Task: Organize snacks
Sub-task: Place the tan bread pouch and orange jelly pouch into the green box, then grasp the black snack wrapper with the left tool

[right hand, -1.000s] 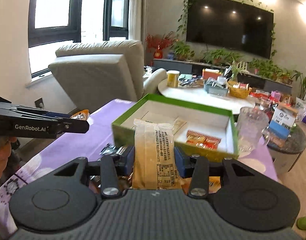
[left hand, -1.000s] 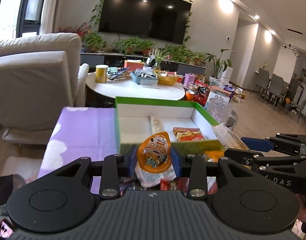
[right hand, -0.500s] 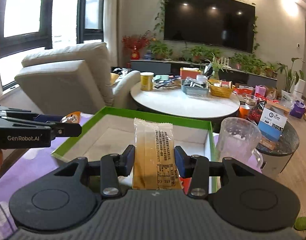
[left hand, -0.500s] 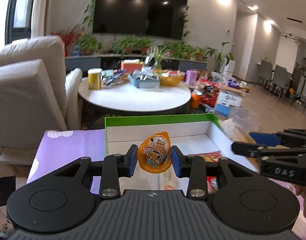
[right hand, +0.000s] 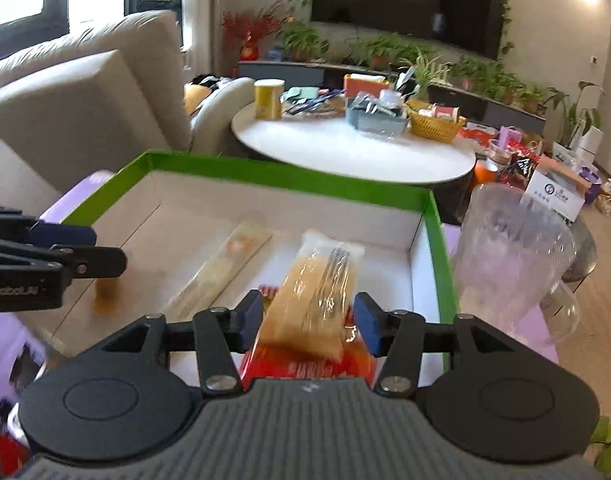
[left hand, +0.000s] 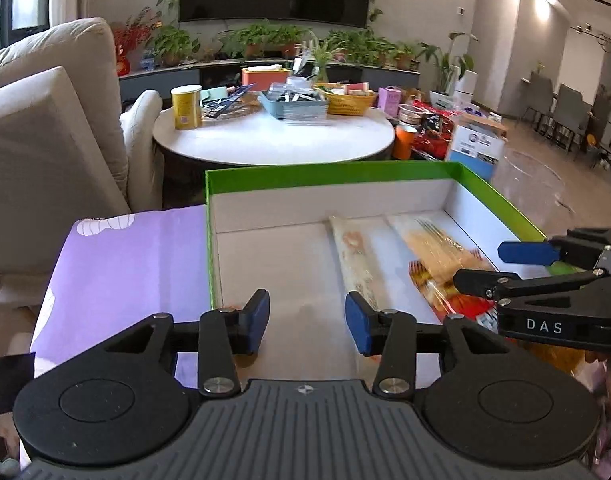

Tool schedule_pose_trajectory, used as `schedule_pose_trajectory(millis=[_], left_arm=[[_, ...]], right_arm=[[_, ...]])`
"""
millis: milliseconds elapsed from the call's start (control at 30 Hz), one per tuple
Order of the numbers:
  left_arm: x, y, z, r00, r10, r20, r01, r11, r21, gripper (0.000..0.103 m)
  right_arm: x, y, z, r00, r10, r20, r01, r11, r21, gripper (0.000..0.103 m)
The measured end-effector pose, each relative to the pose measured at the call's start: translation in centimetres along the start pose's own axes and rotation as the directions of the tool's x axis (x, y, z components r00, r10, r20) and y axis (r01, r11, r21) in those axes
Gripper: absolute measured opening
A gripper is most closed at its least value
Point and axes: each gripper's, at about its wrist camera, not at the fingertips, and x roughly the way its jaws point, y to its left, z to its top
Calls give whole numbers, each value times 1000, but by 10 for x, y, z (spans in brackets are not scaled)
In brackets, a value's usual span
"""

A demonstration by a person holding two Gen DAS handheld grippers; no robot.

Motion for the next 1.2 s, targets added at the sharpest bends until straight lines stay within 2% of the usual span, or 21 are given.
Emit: schedule_pose_trajectory(millis=[133, 300, 433, 533, 600, 667, 867, 1000, 1133, 1200], left_arm=[[-19, -3, -5, 1000, 2, 0, -2, 1000, 9, 40], [-46, -1, -16, 1000, 11, 23, -11, 1000, -9, 41], [-69, 1, -25, 999, 16, 43, -15, 1000, -15, 41], [-78, 3, -34, 999, 23, 28, -23, 1000, -11, 41], [-82, 6, -41, 998, 54, 23, -54, 999, 1, 41], [-83, 11, -48, 996, 83, 15, -83, 996, 10, 41], [-68, 33, -57, 996, 84, -25, -84, 996, -37, 41], [-53, 39, -57, 994, 101, -40, -103, 993, -58, 41], [-38, 35, -62, 992, 110, -68, -114, 992, -58, 41], [-33, 33, -65, 990, 119, -77, -122, 992, -44, 41]], right_arm=[[-27, 6, -13, 1000, -21, 2, 21, 999, -27, 61], [-65, 2, -22, 999, -12, 30, 12, 1000, 3, 62], [-82, -1, -24, 999, -22, 49, 21, 1000, 11, 65], [-96, -1, -31, 999, -19, 50, 19, 1000, 13, 65], [-104, -3, -37, 999, -21, 50, 20, 1000, 5, 65], [-113, -4, -45, 998, -26, 50, 26, 1000, -4, 65], [-121, -16, -65, 997, -75, 36, 75, 997, -7, 65], [-124, -38, -82, 993, -116, 9, 115, 990, 86, 65], [-119, -53, -95, 993, -110, -35, 114, 980, 165, 65], [-117, -53, -98, 995, -102, -23, 104, 978, 181, 66]])
